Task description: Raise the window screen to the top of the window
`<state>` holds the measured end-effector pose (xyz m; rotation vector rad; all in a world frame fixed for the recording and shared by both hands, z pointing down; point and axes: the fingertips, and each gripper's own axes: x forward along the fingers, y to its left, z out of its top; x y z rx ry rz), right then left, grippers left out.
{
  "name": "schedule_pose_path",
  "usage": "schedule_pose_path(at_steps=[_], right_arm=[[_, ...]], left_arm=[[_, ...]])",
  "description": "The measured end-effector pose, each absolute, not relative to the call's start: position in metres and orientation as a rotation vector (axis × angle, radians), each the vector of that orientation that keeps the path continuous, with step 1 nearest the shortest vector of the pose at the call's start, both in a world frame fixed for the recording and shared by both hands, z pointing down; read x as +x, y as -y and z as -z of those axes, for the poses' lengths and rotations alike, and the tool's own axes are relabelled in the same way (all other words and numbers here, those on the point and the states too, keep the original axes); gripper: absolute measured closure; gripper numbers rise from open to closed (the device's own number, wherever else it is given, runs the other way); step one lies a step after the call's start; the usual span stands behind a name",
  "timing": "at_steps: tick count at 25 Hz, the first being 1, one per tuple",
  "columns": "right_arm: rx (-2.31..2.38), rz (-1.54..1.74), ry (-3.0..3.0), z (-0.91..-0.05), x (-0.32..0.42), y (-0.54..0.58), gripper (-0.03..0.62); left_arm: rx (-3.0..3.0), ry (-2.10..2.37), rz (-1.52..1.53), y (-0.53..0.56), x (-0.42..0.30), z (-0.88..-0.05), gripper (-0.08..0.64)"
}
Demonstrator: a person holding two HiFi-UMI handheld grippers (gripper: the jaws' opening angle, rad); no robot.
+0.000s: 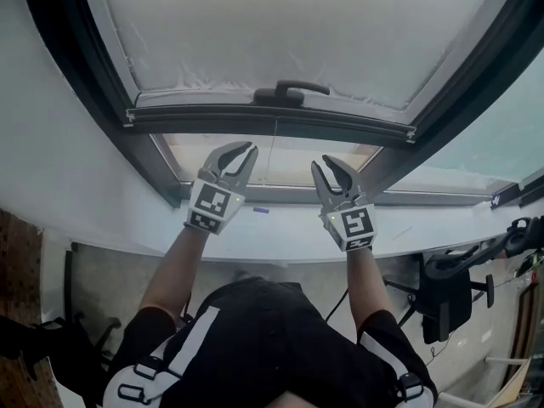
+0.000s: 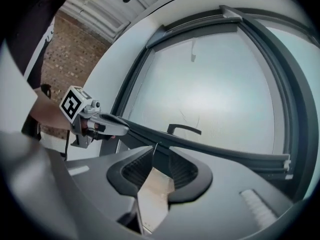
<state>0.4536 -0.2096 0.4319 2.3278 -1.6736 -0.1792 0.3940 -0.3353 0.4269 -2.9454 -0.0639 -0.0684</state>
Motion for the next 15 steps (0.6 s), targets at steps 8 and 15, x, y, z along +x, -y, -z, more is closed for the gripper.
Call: schedule_pose_path(at_steps=[8,15], right_arm=[[1.999,0.237,1.512,-0.44,0.481,0.24,0.44],[1.739,0.298,1.326,-0.456,0.51,0.263,0.417]], left_arm=[[-2.653,0.085,0.313,0.344,0.434,-0.435,0.451],[-2.202,-0.015,0.436,0.357,0.462,-0.445,0.451]])
